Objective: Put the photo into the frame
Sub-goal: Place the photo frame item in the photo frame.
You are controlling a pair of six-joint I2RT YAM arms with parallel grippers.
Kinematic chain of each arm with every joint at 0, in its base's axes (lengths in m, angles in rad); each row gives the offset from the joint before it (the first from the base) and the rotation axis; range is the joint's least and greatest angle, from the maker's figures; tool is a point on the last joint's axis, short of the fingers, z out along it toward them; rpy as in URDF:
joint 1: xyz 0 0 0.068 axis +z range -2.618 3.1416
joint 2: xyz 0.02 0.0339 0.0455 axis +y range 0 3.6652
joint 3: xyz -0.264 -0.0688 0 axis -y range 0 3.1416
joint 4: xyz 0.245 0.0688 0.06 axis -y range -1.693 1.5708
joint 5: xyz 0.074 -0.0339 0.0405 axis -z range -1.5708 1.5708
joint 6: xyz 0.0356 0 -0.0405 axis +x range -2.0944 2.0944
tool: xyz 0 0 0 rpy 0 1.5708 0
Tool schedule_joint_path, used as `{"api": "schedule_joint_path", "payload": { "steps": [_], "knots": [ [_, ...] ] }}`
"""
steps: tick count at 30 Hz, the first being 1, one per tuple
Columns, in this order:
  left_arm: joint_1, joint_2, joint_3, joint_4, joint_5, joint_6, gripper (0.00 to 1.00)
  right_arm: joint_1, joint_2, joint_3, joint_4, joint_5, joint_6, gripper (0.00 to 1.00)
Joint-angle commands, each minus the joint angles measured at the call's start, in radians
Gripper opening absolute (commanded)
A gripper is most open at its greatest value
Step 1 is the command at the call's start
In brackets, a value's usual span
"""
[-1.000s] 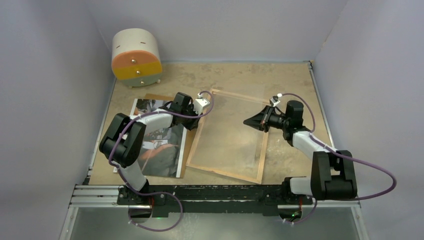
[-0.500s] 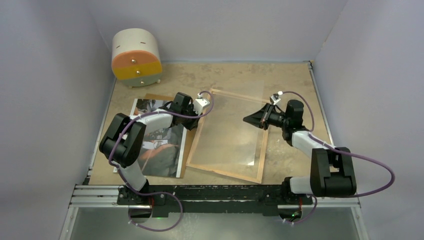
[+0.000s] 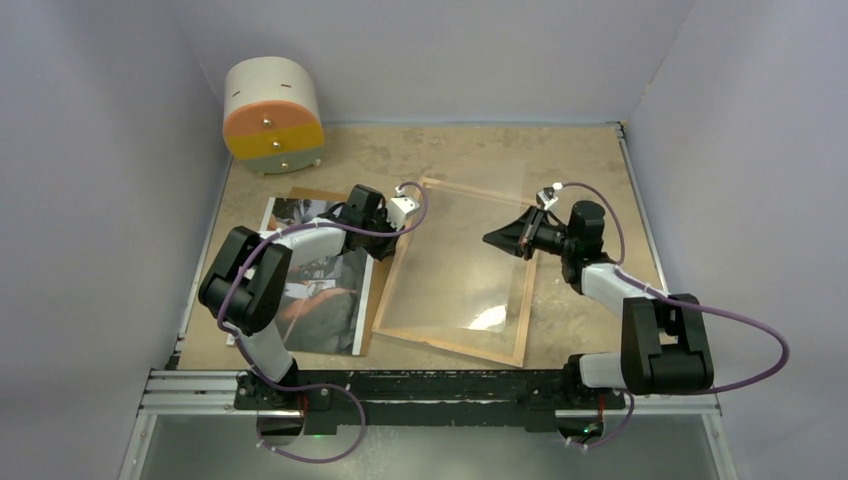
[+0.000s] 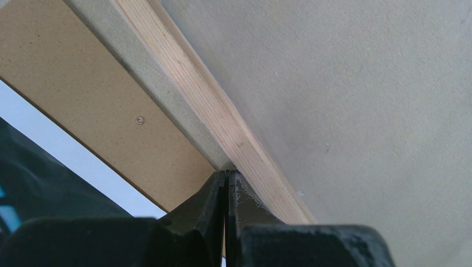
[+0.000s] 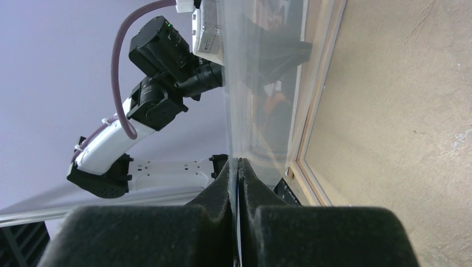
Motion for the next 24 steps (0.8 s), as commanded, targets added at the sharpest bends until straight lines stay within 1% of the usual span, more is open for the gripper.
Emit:
{"api": "schedule_joint_path", "payload": {
  "steps": [1,15,19,24],
  "knots": [
    [-0.004,0.006,-0.005,-0.022,0.012,-0.012,0.03,0.018,-0.016,0.048,0.003,-0.010,-0.027,0.00],
    [-0.005,0.011,0.003,-0.028,0.010,-0.013,0.00,0.066,0.016,0.123,-0.005,-0.013,-0.061,0.00],
    [-0.005,0.012,0.004,-0.027,0.010,-0.013,0.00,0.097,0.014,0.151,-0.062,0.002,-0.109,0.00],
    [-0.004,0.011,0.007,-0.029,0.009,-0.013,0.00,0.101,0.022,0.150,-0.077,0.001,-0.123,0.00]
  ]
}}
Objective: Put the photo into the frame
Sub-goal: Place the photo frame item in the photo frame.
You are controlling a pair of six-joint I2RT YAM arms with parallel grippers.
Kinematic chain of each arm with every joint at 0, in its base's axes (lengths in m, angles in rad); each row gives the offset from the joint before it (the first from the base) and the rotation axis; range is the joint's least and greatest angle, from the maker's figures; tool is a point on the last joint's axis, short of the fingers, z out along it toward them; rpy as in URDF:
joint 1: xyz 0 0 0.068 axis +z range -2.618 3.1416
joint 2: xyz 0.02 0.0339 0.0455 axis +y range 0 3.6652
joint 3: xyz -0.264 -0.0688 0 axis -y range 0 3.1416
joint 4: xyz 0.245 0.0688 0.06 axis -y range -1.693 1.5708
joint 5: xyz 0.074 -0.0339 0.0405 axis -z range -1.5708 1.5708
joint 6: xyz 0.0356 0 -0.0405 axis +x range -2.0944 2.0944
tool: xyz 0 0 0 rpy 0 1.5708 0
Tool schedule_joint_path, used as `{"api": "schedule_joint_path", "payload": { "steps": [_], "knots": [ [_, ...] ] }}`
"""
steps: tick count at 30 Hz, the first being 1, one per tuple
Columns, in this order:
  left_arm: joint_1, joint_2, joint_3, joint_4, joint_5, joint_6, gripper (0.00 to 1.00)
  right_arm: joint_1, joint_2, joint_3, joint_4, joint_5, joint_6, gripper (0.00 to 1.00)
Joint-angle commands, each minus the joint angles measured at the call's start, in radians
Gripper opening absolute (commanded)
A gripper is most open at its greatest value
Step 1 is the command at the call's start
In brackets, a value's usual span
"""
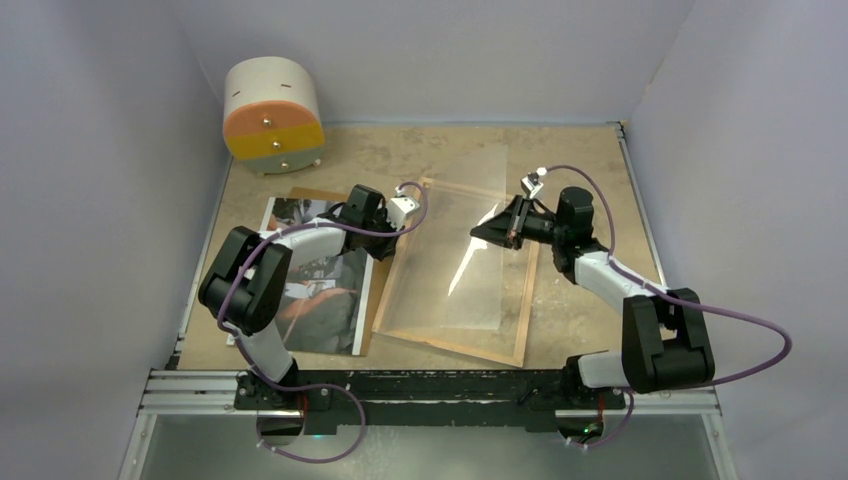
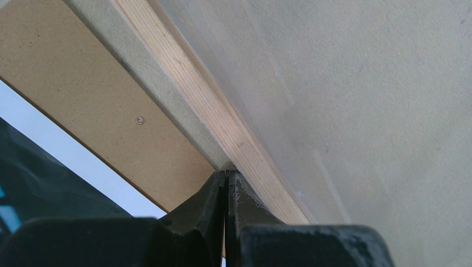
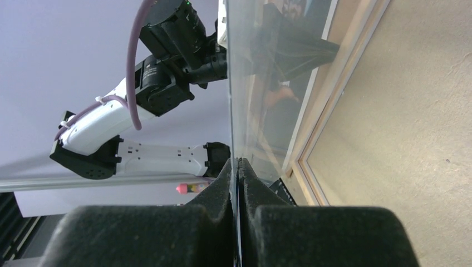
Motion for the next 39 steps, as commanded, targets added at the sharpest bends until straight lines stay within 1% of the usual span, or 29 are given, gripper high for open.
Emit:
{"api": "schedule_joint_path", "payload": {
  "steps": [1,5,13,16,20,25,30,39],
  "knots": [
    [-0.005,0.010,0.008,-0.030,0.008,-0.012,0.00,0.007,0.003,0.034,-0.029,-0.002,-0.050,0.00],
    [-0.003,0.011,0.007,-0.032,0.003,-0.011,0.00,0.007,-0.004,0.051,-0.108,-0.001,-0.114,0.00],
    [-0.004,0.012,0.010,-0.033,-0.004,-0.012,0.00,0.007,-0.022,0.124,-0.324,0.005,-0.276,0.00],
    [-0.004,0.009,0.009,-0.034,-0.004,-0.012,0.00,0.007,-0.020,0.133,-0.358,0.006,-0.311,0.00],
    [-0.004,0.007,0.007,-0.038,-0.005,-0.011,0.00,0.007,-0.021,0.159,-0.450,0.085,-0.418,0.00],
    [-0.005,0.006,0.011,-0.043,-0.004,-0.009,0.00,0.007,-0.050,0.168,-0.510,0.179,-0.502,0.00],
    [-0.004,0.010,0.010,-0.044,-0.003,-0.006,0.00,0.007,-0.097,0.176,-0.594,0.220,-0.561,0.00],
    [-0.005,0.011,0.014,-0.050,0.002,-0.009,0.00,0.007,-0.112,0.163,-0.570,0.262,-0.545,0.00]
  ]
}}
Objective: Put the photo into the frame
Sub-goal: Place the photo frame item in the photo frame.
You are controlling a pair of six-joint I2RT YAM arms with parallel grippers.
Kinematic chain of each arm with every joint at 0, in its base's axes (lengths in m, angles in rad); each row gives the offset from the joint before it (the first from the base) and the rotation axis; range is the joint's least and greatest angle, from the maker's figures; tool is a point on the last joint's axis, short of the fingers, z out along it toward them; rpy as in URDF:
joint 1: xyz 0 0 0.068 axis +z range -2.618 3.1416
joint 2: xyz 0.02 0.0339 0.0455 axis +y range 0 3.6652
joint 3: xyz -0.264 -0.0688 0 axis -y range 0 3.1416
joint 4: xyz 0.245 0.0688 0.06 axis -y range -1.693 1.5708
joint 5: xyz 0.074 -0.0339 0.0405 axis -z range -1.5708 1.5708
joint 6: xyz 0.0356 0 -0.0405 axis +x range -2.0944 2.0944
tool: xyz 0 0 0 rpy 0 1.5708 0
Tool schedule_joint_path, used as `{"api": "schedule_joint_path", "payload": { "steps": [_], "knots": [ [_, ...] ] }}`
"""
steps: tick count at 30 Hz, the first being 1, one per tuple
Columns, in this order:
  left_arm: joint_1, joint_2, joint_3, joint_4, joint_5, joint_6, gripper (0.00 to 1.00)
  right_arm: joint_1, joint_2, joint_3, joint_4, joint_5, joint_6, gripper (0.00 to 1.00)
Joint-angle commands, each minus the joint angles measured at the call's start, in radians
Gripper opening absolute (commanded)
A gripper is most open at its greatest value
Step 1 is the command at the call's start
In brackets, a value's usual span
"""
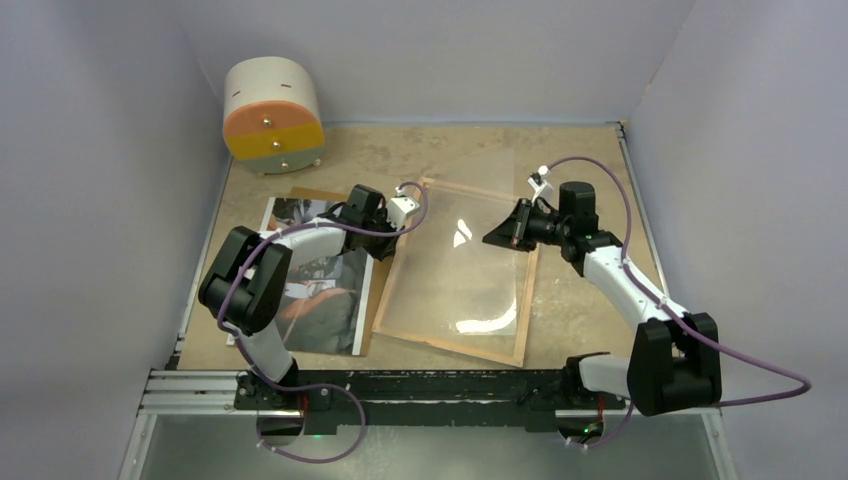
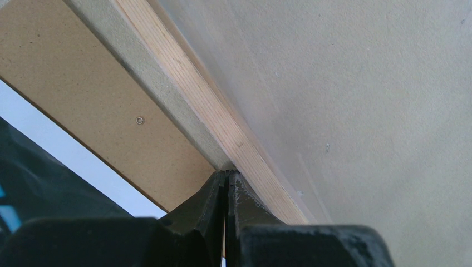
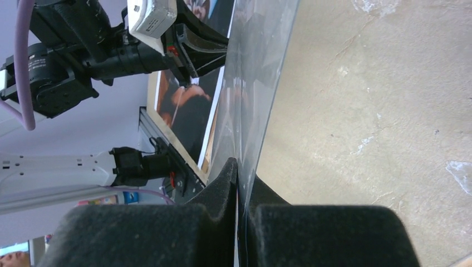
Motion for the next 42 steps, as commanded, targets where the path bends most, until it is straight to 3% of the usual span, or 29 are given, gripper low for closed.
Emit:
{"api": "schedule_joint_path", "payload": {
  "steps": [1,12,23,33,42],
  "knots": [
    [-0.005,0.011,0.012,-0.047,0.002,-0.008,0.00,0.006,-0.010,0.032,0.007,0.057,-0.020,0.00],
    [-0.004,0.012,0.012,-0.050,0.007,-0.005,0.00,0.003,-0.001,0.017,0.048,0.149,0.011,0.00],
    [-0.005,0.016,0.005,-0.046,0.011,-0.003,0.00,0.003,0.012,-0.014,0.116,0.133,0.063,0.00],
    [-0.004,0.017,0.009,-0.045,0.017,-0.006,0.00,0.003,0.011,-0.139,0.325,0.102,0.239,0.00],
    [-0.005,0.019,0.009,-0.043,0.019,-0.006,0.00,0.003,-0.034,-0.185,0.296,0.188,0.213,0.00]
  ]
}}
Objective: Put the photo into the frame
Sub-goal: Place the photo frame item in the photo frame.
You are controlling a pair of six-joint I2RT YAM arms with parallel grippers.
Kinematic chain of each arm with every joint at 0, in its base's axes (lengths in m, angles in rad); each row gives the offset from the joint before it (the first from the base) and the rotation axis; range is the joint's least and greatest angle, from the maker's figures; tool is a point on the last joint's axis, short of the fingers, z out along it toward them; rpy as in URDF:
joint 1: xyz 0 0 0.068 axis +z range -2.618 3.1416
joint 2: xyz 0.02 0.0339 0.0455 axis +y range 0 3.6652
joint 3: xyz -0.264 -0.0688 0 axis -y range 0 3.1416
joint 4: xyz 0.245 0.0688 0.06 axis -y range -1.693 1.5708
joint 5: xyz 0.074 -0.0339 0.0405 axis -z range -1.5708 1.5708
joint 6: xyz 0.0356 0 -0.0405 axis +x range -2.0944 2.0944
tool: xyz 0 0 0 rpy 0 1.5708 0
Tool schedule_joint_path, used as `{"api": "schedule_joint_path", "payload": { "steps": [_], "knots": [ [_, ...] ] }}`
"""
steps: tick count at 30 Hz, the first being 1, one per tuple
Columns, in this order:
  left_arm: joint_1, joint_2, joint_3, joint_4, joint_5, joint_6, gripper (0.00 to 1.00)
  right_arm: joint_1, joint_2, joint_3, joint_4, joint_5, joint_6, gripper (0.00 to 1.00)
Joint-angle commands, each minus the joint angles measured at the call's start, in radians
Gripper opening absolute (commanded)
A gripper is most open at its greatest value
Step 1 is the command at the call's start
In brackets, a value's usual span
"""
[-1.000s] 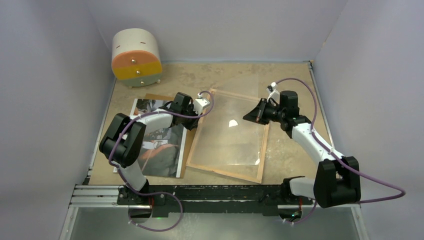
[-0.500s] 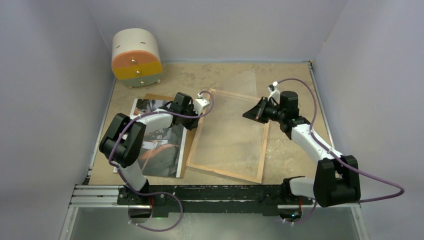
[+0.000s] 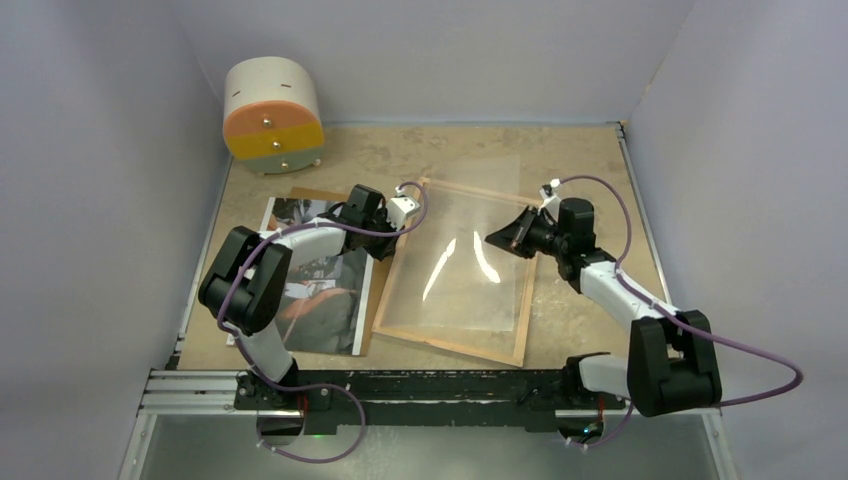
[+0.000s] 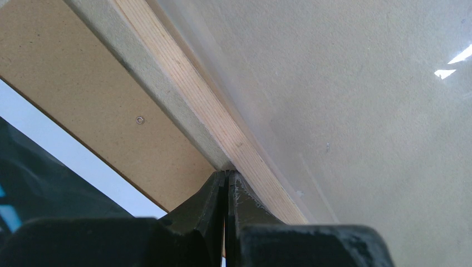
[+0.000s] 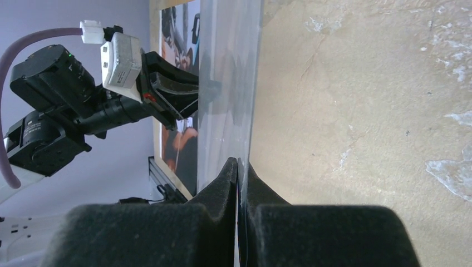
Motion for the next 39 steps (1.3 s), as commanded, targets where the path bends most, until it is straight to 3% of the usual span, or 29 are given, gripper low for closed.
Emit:
{"api": "schedule_joint_path", "payload": {
  "steps": [1,10,26,39],
  "knots": [
    [-0.004,0.018,0.009,-0.043,0.018,-0.007,0.00,0.004,-0.040,-0.017,0.011,0.053,-0.015,0.00],
    [-0.004,0.017,0.012,-0.045,0.018,-0.005,0.00,0.004,-0.125,-0.022,-0.011,0.148,-0.079,0.00],
    [-0.004,0.025,0.015,-0.049,0.026,-0.009,0.00,0.004,-0.074,-0.047,-0.014,0.142,-0.091,0.00],
    [-0.004,0.016,0.017,-0.053,0.023,-0.003,0.00,0.005,-0.132,-0.076,-0.068,0.202,-0.139,0.00]
  ]
}}
